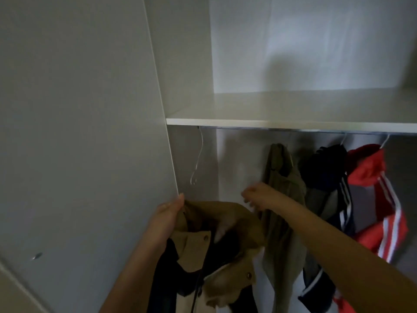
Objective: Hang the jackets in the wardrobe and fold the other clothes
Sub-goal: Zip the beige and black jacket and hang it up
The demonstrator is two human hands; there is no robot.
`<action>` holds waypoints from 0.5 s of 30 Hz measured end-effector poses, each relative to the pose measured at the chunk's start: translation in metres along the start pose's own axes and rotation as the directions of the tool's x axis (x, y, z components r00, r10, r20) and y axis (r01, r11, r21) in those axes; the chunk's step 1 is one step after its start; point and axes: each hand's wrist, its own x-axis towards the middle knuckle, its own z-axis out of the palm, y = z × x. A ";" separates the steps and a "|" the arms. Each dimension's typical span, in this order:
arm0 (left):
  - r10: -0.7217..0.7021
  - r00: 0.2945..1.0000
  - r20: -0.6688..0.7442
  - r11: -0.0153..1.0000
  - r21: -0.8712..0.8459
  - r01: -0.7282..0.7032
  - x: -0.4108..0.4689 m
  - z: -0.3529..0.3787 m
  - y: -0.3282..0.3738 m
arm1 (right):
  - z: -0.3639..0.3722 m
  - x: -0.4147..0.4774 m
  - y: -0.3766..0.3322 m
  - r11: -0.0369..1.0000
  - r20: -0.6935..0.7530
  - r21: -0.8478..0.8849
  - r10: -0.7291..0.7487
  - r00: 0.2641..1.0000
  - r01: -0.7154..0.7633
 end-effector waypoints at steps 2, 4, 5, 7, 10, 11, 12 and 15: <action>-0.008 1.000 0.030 1.000 -0.006 0.009 0.034 -0.001 -0.003 | 0.012 0.052 -0.024 0.996 -0.011 0.084 0.013 1.000 -0.012; -0.020 0.999 0.026 1.000 0.011 0.019 0.061 -0.001 -0.006 | 0.023 0.098 -0.044 0.983 0.001 0.175 0.059 0.998 -0.058; -0.030 0.999 0.023 0.999 0.014 0.030 0.075 -0.001 -0.008 | 0.030 0.120 -0.053 0.969 0.005 0.233 0.086 0.996 -0.085; -0.041 0.999 0.027 0.999 0.005 0.041 0.100 0.001 -0.014 | 0.042 0.158 -0.069 0.923 0.008 0.365 0.132 0.991 -0.126; -0.076 0.997 0.029 0.997 0.005 0.076 0.123 0.007 -0.024 | 0.059 0.201 -0.085 0.821 0.025 0.553 0.155 0.988 -0.143; -0.086 0.996 0.013 0.996 -0.002 0.087 0.129 0.008 -0.027 | 0.064 0.213 -0.089 0.788 0.033 0.599 0.152 0.988 -0.141; -0.089 0.996 -0.014 0.996 -0.010 0.089 0.134 0.009 -0.029 | 0.068 0.224 -0.093 0.763 0.040 0.631 0.149 0.988 -0.141; -0.122 0.990 -0.068 0.992 0.003 0.123 0.150 0.010 -0.042 | 0.077 0.250 -0.103 0.719 0.071 0.675 0.162 0.984 -0.167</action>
